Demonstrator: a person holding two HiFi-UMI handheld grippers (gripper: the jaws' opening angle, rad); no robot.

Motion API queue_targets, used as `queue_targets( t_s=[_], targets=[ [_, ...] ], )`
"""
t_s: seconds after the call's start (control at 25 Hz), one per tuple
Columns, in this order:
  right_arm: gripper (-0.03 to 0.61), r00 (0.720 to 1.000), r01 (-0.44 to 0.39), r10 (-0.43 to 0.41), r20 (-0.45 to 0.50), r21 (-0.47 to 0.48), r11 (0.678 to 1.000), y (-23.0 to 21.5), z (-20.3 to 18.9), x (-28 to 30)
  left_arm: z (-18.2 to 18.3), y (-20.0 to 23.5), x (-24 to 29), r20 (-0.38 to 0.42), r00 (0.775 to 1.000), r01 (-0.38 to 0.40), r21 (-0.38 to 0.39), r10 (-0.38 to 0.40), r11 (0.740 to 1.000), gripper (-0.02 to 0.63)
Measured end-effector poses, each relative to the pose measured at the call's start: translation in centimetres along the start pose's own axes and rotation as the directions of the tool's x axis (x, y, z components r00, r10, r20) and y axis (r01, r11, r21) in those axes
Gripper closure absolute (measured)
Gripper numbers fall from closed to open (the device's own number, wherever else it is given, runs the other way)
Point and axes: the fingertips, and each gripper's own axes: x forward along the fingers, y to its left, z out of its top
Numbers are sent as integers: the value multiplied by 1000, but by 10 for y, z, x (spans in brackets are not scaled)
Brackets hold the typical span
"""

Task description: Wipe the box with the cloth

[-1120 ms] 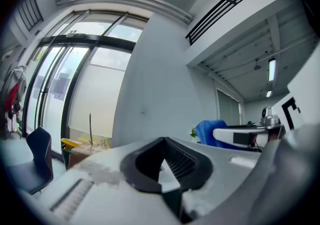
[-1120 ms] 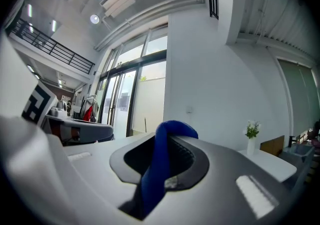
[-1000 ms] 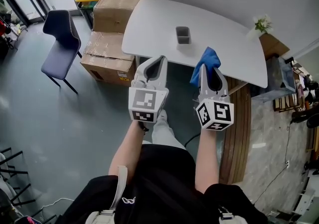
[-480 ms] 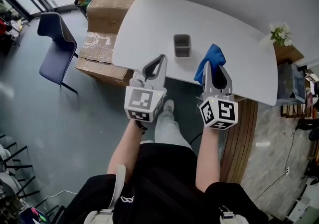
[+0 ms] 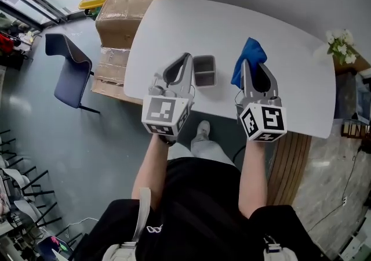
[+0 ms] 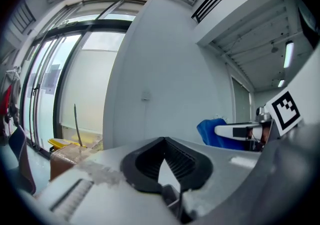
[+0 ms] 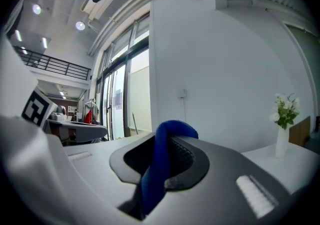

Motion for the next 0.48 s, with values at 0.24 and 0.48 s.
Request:
queue_targets(
  t_s=[0.24,0.48],
  targets=[
    [525,998,-58,58,-13,-1,998,-1,-4,15,2,-1,18,0,1000,14,48,-14,999,613],
    [525,996,-95,95,0,-13,995,7,-1,30,-11,7,27,-37,998,49,120,-45,992,612]
  ],
)
